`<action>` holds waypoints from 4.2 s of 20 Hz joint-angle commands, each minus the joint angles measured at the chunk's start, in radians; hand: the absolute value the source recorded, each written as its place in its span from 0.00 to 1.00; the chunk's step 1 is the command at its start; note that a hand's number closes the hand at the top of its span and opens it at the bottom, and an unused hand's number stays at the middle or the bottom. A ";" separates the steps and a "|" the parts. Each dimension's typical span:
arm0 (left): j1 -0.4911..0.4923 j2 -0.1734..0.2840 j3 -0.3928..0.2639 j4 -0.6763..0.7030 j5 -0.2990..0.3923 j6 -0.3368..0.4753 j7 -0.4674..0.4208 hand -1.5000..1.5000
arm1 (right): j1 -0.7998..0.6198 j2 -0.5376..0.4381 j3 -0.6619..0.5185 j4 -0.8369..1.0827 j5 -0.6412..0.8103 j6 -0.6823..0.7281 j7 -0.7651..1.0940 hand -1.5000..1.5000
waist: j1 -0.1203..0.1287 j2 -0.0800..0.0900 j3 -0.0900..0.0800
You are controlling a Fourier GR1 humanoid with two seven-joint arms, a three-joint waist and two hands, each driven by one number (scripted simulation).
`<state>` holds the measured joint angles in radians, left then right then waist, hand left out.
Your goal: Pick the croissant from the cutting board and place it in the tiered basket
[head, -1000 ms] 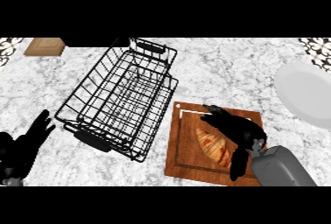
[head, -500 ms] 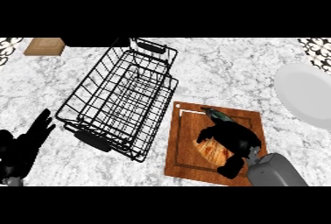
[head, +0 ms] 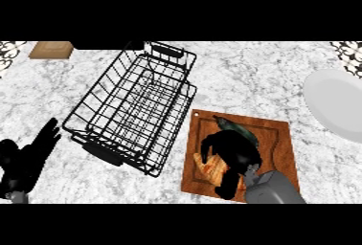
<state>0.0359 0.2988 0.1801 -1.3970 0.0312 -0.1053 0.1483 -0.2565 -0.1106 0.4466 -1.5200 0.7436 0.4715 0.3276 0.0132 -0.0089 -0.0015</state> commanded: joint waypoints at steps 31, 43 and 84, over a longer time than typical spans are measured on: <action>-0.080 -0.004 -0.073 0.033 -0.030 -0.042 0.033 0.50 | -0.683 0.109 0.113 0.035 0.567 -0.470 1.099 1.00 | 0.154 -0.002 -0.010; -0.127 -0.039 -0.103 0.030 -0.042 -0.028 0.041 0.50 | -0.908 0.110 -0.013 0.187 0.584 -0.582 1.137 1.00 | 0.181 0.031 -0.003; -0.079 -0.026 -0.037 0.048 -0.037 -0.006 0.026 0.50 | -1.386 0.110 -0.127 1.085 0.119 -0.173 0.979 0.00 | 0.067 0.019 -0.003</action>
<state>-0.0386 0.2861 0.1499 -1.3618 0.0038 -0.1258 0.1594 -1.6426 -0.0115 0.3828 -0.4893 0.9464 0.2175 1.1097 0.0855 0.0087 -0.0006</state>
